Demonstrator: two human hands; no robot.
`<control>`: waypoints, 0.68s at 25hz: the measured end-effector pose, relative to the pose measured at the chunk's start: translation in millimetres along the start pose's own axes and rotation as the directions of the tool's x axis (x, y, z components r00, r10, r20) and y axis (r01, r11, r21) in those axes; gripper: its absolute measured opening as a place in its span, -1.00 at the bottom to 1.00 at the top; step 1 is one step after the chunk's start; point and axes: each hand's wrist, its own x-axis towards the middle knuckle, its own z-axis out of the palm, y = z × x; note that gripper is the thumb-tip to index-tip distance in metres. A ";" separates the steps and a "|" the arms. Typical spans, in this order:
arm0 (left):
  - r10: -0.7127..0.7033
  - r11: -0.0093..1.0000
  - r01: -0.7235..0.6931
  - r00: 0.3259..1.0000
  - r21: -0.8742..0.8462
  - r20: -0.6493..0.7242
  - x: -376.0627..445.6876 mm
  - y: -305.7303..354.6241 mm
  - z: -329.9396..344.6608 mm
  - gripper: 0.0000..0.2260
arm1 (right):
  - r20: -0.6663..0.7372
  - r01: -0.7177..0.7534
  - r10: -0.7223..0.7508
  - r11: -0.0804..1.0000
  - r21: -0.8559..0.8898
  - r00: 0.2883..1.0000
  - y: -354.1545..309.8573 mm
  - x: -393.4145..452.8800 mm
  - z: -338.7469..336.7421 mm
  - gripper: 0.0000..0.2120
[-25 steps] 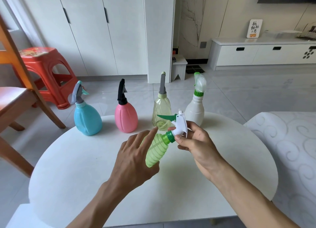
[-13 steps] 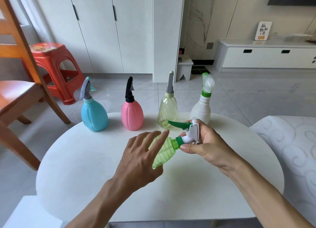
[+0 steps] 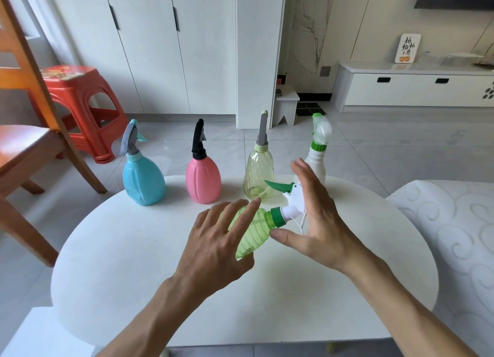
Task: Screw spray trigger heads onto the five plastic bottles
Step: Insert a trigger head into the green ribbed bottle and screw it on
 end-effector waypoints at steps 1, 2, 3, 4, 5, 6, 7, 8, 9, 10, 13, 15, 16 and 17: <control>0.000 1.000 0.000 1.000 -0.005 -0.010 0.1 -1.1 -1.0 -0.22 | 0.000 0.103 -0.104 0.991 -0.089 0.995 1.8 0.9 -1.2 -0.12; 0.004 1.000 -0.004 1.000 -0.012 -0.017 0.1 -2.0 -1.8 -0.22 | 0.001 0.182 -0.184 0.971 -0.153 0.983 4.1 1.7 -2.0 -0.25; 0.009 1.000 -0.010 1.000 -0.021 -0.017 -0.3 -2.6 -2.2 -0.23 | 0.002 0.233 -0.238 0.951 -0.204 0.971 5.7 2.5 -2.5 -0.39; 0.014 1.000 -0.014 1.000 -0.026 -0.014 -0.8 -3.2 -2.6 -0.23 | 0.008 0.262 -0.269 0.930 -0.258 0.963 7.9 2.9 -3.0 -0.51; 0.018 1.000 -0.018 1.000 -0.026 -0.010 -1.3 -3.9 -2.8 -0.23 | 0.022 0.274 -0.283 0.905 -0.325 0.959 10.0 3.0 -3.0 -0.58; 0.023 1.000 -0.023 1.000 -0.021 -0.005 -1.7 -4.7 -3.0 -0.23 | 0.046 0.277 -0.282 0.879 -0.388 0.958 11.6 2.3 -3.0 -0.63; 0.032 0.999 -0.032 0.999 -0.012 0.003 -2.4 -5.7 -3.4 -0.24 | 0.068 0.281 -0.279 0.858 -0.431 0.958 12.0 2.0 -3.9 -0.69; 0.047 0.999 -0.047 0.999 0.003 0.015 -3.0 -7.0 -3.9 -0.23 | 0.087 0.287 -0.278 0.847 -0.449 0.957 11.8 1.5 -5.7 -0.78; 0.065 0.998 -0.065 0.998 0.021 0.028 -3.9 -8.0 -4.1 -0.23 | 0.109 0.286 -0.265 0.848 -0.447 0.958 10.7 1.4 -7.2 -0.81; 0.080 0.996 -0.082 0.996 0.035 0.042 -4.8 -8.4 -4.0 -0.23 | 0.126 0.277 -0.246 0.858 -0.433 0.961 8.9 0.7 -7.8 -0.72; 0.096 0.994 -0.098 0.993 0.041 0.061 -4.8 -5.8 -1.9 -0.23 | 0.122 0.189 -0.163 0.953 -0.236 0.979 3.4 -2.7 -6.4 -0.67; 0.093 0.995 -0.095 0.994 0.041 0.056 -3.6 -4.2 -0.6 -0.23 | 0.125 0.099 -0.088 0.992 -0.079 0.988 0.0 -5.0 -3.8 -0.66; 0.093 0.995 -0.095 0.994 0.041 0.054 -2.8 -4.5 -0.4 -0.22 | 0.127 0.062 -0.059 0.998 -0.022 0.990 -0.6 -5.5 -2.6 -0.64; 0.092 0.995 -0.095 0.994 0.041 0.054 -2.4 -5.1 -0.6 -0.22 | 0.122 0.033 -0.035 0.999 0.021 0.992 -1.1 -5.0 -1.4 -0.63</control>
